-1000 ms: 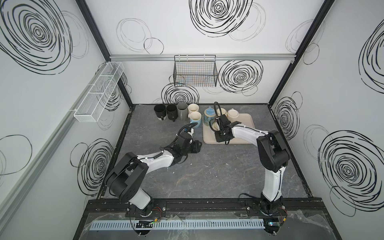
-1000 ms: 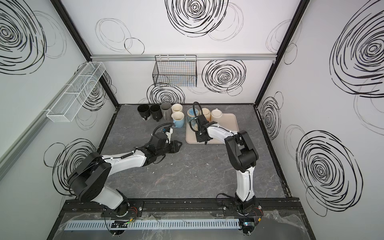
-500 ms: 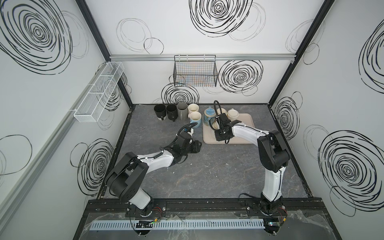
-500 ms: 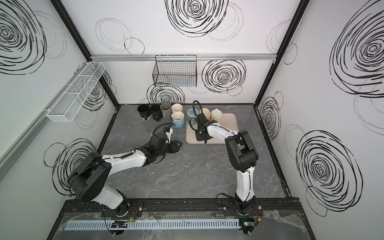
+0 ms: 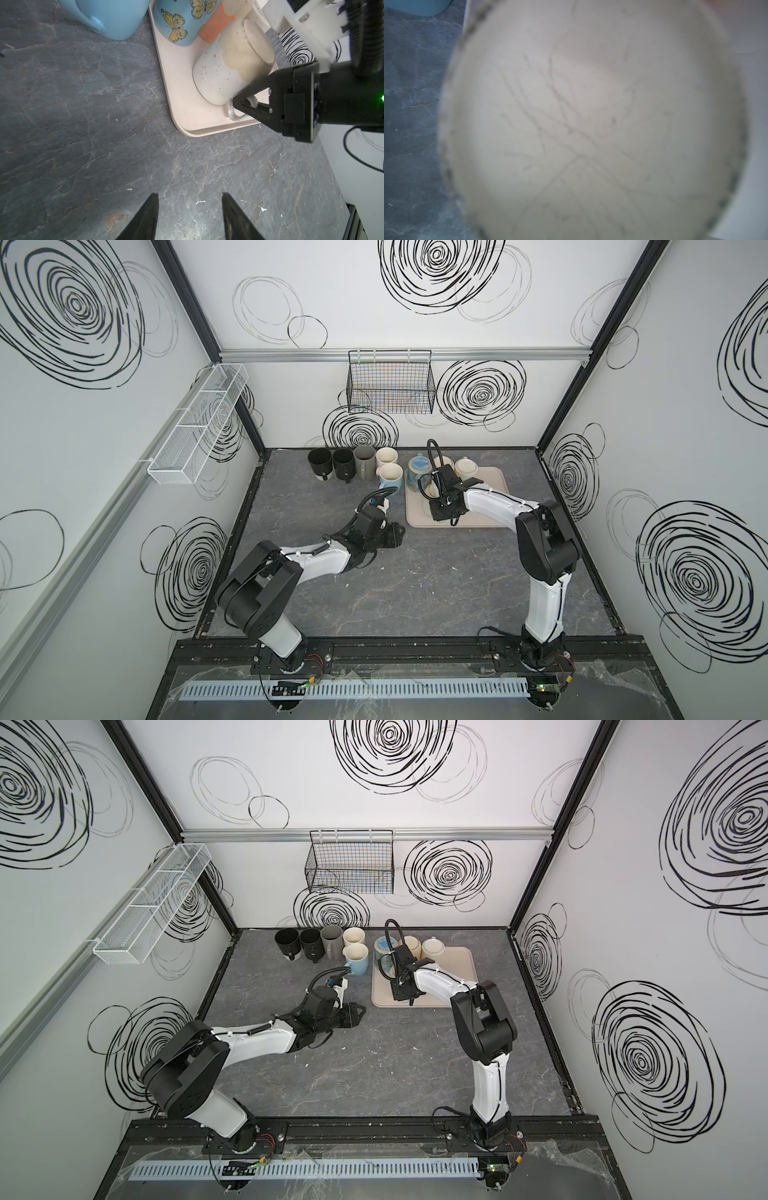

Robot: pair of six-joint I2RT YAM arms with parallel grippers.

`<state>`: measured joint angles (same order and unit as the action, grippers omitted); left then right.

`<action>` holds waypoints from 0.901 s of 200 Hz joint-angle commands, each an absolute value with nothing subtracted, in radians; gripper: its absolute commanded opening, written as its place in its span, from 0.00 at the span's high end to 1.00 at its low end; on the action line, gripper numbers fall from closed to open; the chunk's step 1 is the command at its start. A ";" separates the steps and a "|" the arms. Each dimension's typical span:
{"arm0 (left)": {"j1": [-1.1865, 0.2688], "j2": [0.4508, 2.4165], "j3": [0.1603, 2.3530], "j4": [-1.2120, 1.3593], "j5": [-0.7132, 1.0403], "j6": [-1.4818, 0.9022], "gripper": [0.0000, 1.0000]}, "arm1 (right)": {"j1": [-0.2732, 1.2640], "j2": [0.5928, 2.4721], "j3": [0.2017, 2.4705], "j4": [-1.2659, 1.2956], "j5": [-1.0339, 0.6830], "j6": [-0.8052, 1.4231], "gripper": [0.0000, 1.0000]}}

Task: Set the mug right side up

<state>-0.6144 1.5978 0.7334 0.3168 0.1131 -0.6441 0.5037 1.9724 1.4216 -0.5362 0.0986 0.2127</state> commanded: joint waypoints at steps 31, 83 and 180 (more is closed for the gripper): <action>-0.618 1.614 0.756 0.362 0.124 -0.649 0.48 | 0.498 1.958 1.460 -0.559 0.108 0.209 0.87; -0.604 1.609 0.741 0.409 0.160 -0.683 0.47 | 0.477 1.859 1.371 -0.425 -0.008 0.266 1.00; -0.522 1.577 0.610 0.753 0.311 -0.909 0.45 | 0.432 1.638 1.044 0.095 -0.306 0.544 1.00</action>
